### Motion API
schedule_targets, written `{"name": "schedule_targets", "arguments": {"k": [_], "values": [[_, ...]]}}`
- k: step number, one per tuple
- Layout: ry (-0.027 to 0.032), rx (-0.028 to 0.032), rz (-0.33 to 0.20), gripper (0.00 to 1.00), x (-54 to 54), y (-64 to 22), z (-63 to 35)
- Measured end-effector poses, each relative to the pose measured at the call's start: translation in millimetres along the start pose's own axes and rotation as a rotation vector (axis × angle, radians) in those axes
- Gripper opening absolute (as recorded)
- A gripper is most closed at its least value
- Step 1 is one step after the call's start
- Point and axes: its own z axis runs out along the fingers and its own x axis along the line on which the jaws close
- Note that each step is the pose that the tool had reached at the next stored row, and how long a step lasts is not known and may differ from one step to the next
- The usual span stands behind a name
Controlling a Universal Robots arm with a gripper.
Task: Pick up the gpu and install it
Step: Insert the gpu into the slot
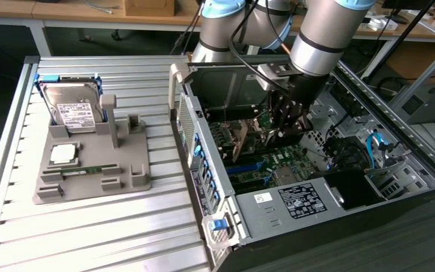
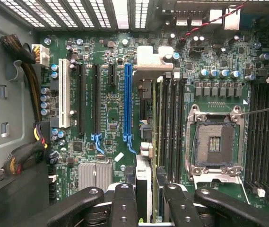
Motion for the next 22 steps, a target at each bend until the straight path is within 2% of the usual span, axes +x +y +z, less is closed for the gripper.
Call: {"name": "schedule_targets", "arguments": {"k": [22], "values": [[0.0000,0.0000,0.000,0.27,4.3,0.1,5.9]]}}
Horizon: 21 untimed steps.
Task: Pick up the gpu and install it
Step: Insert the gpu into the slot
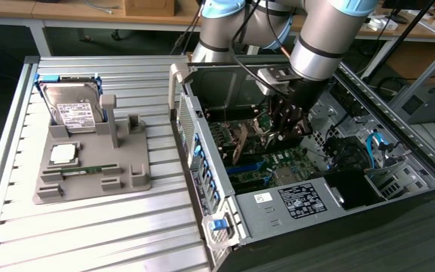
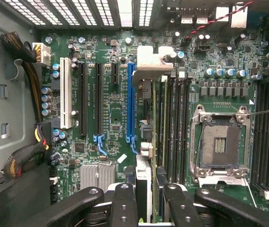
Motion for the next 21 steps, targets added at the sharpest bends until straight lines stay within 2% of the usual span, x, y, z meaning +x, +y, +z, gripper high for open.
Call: {"name": "schedule_targets", "arguments": {"k": [21], "values": [[-0.0001,0.0008,0.000,0.27,0.6,7.8,2.5]]}}
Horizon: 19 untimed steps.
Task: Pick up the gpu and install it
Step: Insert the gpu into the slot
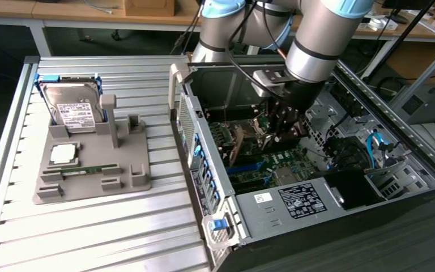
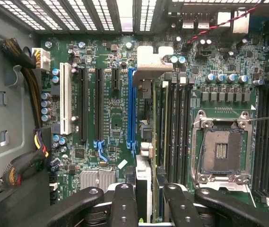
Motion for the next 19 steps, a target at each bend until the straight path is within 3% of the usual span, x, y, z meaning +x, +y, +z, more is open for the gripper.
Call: {"name": "schedule_targets", "arguments": {"k": [13,19], "values": [[0.0000,0.0000,0.000,0.27,-0.2,11.5,-0.1],[-0.0001,0.0002,0.000,0.27,-0.1,22.9,-0.1]]}}
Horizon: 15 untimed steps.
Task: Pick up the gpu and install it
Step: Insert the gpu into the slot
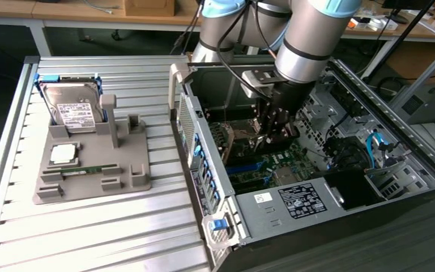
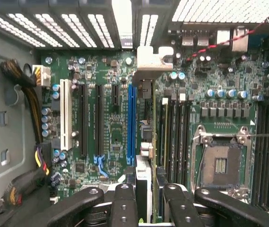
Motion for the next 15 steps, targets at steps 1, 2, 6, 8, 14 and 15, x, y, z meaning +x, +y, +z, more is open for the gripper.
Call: {"name": "schedule_targets", "arguments": {"k": [1,2,6,8,14,15], "values": [[-0.0001,0.0001,0.000,0.27,0.1,1.4,0.0],[-0.0001,0.0001,0.000,0.27,0.2,3.0,0.0],[-0.0001,0.0004,0.000,0.27,4.7,10.0,0.1],[-0.0001,0.0004,0.000,0.27,7.0,12.1,0.3],[-0.0001,0.0004,0.001,0.27,12.1,15.6,0.5],[-0.0001,0.0004,0.001,0.27,13.5,16.3,0.6]]}}
